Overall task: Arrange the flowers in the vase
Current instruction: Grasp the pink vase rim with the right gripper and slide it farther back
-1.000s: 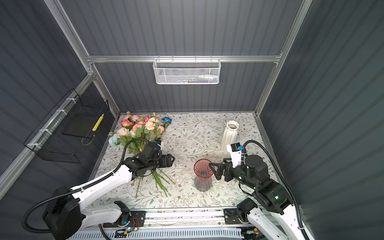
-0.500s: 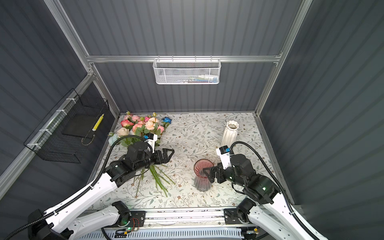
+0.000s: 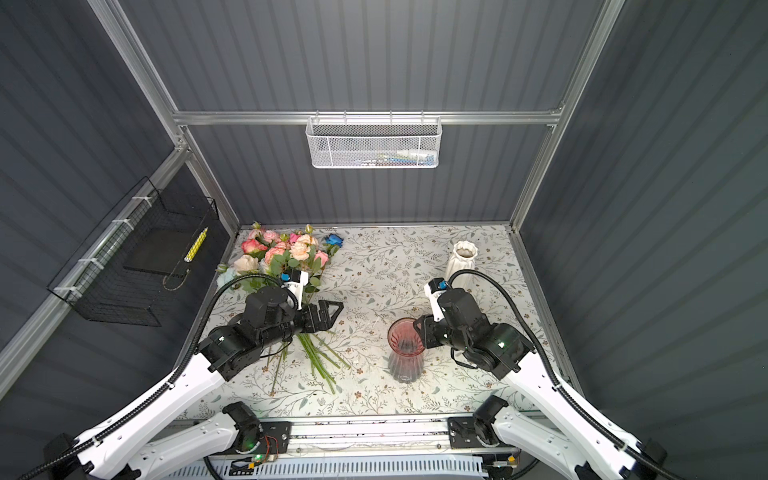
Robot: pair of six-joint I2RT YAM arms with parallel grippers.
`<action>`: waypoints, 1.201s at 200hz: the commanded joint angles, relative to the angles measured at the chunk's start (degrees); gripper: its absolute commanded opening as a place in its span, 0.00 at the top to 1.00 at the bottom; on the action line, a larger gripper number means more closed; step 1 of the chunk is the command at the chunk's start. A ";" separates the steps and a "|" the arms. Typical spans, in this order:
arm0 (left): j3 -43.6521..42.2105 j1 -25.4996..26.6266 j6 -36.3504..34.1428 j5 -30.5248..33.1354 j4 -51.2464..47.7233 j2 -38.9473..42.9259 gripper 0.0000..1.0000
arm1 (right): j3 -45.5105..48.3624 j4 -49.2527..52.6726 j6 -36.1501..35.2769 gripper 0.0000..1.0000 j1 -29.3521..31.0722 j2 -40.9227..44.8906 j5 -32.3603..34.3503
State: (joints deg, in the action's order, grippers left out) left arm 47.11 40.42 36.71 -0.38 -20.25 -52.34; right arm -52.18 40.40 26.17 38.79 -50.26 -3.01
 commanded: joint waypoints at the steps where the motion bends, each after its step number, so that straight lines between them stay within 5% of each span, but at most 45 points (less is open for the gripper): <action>1: 0.38 0.00 0.12 0.56 -2.57 1.55 0.00 | -2.26 0.60 -0.88 0.78 0.33 -2.54 -1.76; 49: 0.81 0.01 -0.75 2.30 -6.33 4.01 0.00 | -6.22 -5.41 -1.55 0.96 0.55 -9.59 -6.03; 184: 3.07 -0.03 -1.35 8.67 -16.54 12.06 0.00 | -29.29 -10.61 -6.88 0.92 -3.12 -37.52 -8.43; 202: 3.25 -0.04 -1.42 8.97 -17.14 12.08 0.00 | -30.43 -10.01 -7.22 0.77 -3.27 -38.81 -9.48; 235: 3.49 -0.10 -2.13 10.53 -17.45 12.17 0.00 | -28.62 -12.63 -7.06 0.04 -3.22 -36.10 -8.66; 240: 3.52 -0.07 -2.24 11.08 -17.58 12.17 0.00 | -28.51 -12.73 -7.10 0.01 -3.21 -35.48 -8.23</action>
State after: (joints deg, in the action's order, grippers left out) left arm 48.71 40.42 36.21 8.51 -36.05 -40.71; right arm -80.47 30.20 19.90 35.51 -88.90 -11.40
